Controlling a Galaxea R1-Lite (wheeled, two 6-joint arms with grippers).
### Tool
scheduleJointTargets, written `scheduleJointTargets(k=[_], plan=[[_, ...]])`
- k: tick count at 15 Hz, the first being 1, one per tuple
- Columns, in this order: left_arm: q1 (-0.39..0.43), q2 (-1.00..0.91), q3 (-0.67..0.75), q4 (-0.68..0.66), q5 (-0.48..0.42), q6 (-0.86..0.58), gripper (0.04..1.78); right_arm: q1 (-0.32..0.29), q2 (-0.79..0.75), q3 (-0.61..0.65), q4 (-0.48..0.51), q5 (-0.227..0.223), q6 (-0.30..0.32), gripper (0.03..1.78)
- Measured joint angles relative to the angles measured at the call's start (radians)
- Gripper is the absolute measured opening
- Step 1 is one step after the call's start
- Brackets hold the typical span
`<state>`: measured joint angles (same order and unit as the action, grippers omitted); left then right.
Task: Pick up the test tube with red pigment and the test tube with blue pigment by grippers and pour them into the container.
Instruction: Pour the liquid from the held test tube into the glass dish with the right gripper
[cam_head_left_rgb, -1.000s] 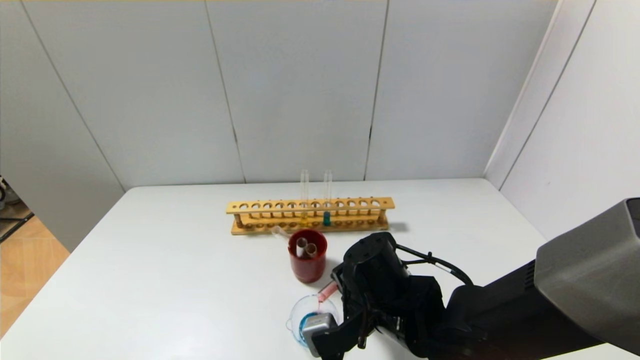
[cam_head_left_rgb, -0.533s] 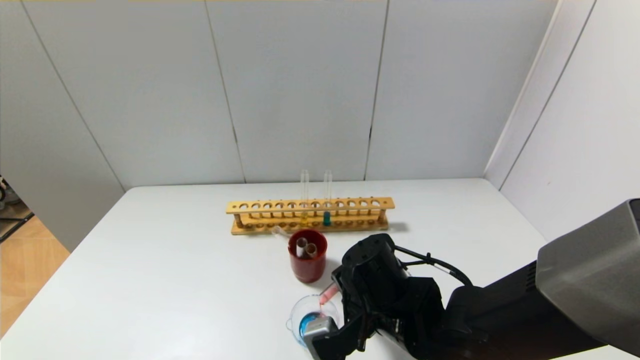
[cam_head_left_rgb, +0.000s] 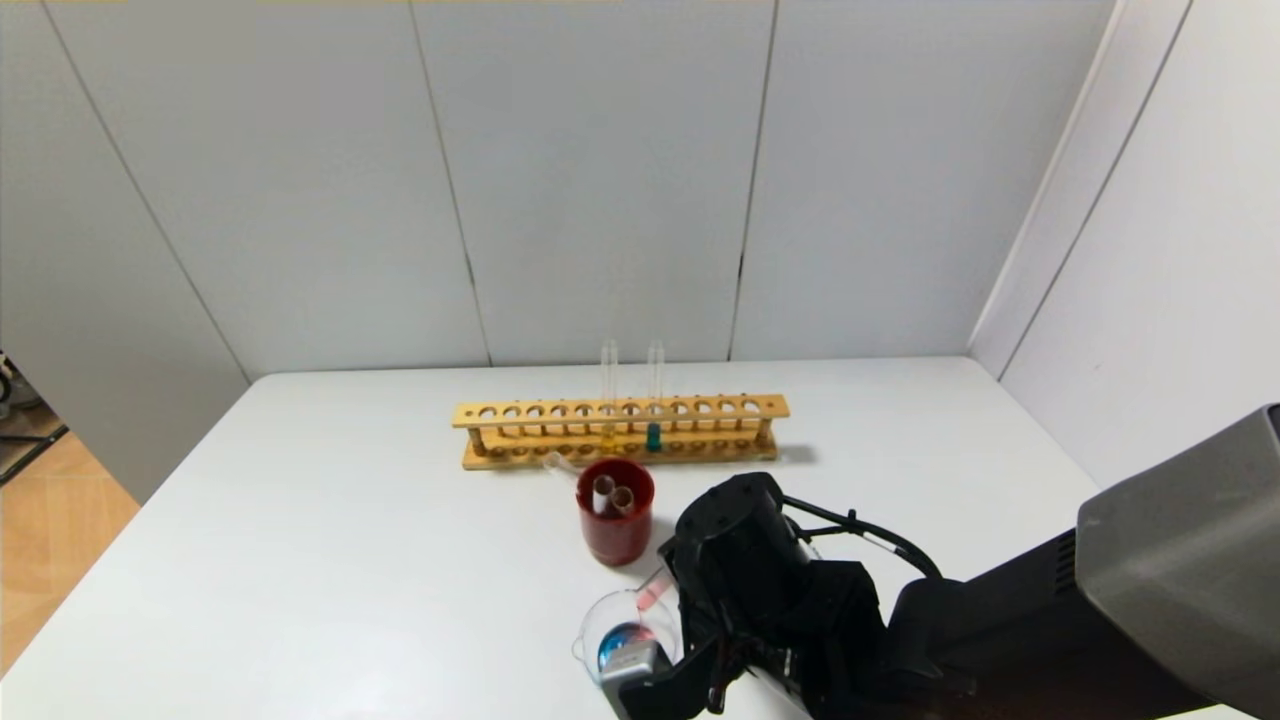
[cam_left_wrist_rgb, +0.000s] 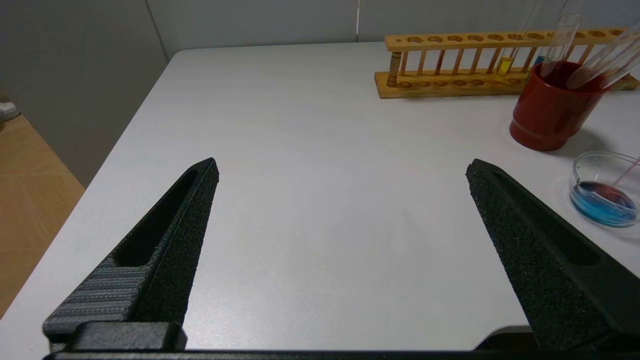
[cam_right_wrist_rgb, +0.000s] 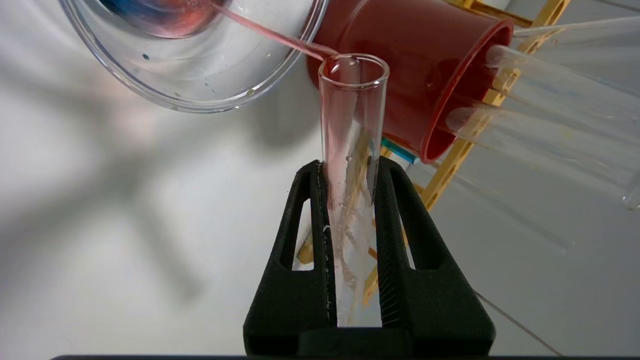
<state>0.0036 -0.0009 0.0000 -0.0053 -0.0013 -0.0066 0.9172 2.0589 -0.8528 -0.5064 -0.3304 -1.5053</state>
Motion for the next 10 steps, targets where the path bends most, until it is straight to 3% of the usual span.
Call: scheduleJointTargets(k=[10], plan=[[0.0, 0.0, 0.0, 0.0, 0.0, -0.001, 1.75, 0.028, 0.0, -0.014, 0.01, -0.026, -0.031, 0.32]])
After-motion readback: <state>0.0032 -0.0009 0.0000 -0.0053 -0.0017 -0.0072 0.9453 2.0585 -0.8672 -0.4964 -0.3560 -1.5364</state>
